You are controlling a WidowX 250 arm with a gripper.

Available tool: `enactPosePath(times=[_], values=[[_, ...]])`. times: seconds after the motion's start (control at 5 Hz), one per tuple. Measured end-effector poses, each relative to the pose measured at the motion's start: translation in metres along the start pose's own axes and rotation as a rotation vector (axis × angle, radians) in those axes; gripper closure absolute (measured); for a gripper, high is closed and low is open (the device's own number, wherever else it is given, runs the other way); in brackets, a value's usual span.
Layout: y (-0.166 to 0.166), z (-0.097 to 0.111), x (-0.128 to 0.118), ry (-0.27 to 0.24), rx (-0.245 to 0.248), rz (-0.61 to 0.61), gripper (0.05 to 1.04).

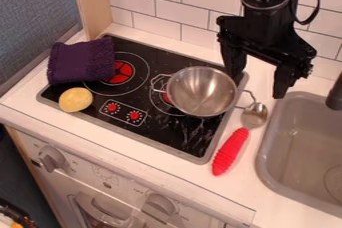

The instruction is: Moove the cloves in left to the top right burner

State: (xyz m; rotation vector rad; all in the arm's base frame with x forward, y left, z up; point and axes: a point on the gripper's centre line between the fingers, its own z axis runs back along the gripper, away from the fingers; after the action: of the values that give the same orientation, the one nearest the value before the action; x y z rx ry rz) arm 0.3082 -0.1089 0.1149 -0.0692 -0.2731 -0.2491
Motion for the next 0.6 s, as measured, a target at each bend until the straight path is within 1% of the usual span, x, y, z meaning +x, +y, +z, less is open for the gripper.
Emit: enactPosePath(times=[0.2, 0.4, 0.6], values=[[0.002, -0.006, -0.003, 0.026, 0.003, 0.002, 0.084], [0.053, -0.004, -0.009, 0.058, 0.044, 0.136, 0.084], [0.074, 0.003, -0.008, 0.060, 0.048, 0.169, 0.083]])
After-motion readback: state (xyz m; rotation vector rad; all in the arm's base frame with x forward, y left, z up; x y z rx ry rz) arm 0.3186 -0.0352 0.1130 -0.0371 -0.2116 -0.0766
